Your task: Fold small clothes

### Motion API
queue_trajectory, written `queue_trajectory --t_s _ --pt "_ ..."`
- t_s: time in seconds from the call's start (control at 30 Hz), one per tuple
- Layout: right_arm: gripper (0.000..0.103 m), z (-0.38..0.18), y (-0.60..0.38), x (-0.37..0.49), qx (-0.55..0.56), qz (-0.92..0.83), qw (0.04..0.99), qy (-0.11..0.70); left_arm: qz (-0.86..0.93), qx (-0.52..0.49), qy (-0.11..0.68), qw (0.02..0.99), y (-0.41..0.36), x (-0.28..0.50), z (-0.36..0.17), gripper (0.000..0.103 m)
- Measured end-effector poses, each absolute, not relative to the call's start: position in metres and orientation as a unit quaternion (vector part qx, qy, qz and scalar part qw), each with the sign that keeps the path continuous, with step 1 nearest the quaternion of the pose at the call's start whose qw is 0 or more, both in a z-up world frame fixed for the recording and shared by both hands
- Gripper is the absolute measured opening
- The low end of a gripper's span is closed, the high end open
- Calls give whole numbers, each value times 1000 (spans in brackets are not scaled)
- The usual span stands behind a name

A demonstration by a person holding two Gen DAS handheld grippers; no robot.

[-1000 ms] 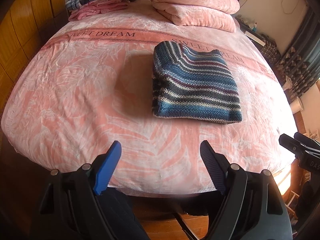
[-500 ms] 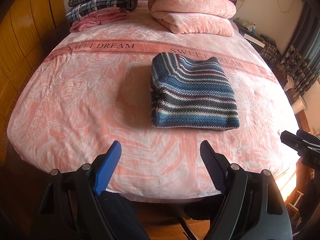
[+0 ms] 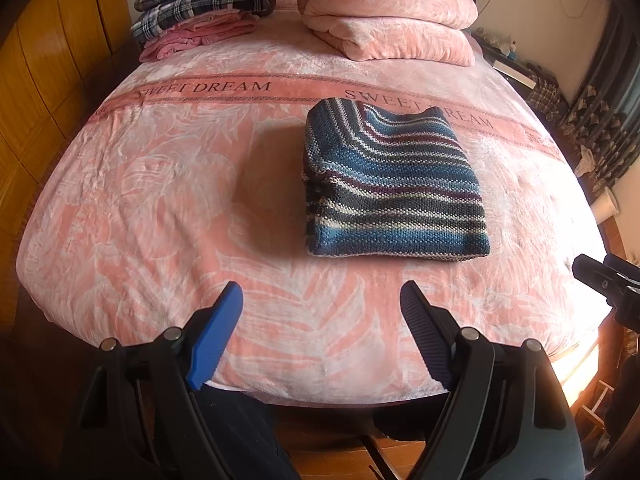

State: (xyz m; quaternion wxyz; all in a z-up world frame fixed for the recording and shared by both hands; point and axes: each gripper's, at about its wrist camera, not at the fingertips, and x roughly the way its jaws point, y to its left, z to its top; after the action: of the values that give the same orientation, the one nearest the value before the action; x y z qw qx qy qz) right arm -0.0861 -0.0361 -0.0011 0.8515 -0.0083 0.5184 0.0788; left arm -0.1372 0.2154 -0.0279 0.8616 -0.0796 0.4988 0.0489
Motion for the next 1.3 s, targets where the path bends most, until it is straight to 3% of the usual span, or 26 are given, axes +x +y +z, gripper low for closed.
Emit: queue_trajectory --t_s 1.3 --pt "99 -20 -46 -79 -1 56 843 535 41 -77 508 857 213 -126 -33 81"
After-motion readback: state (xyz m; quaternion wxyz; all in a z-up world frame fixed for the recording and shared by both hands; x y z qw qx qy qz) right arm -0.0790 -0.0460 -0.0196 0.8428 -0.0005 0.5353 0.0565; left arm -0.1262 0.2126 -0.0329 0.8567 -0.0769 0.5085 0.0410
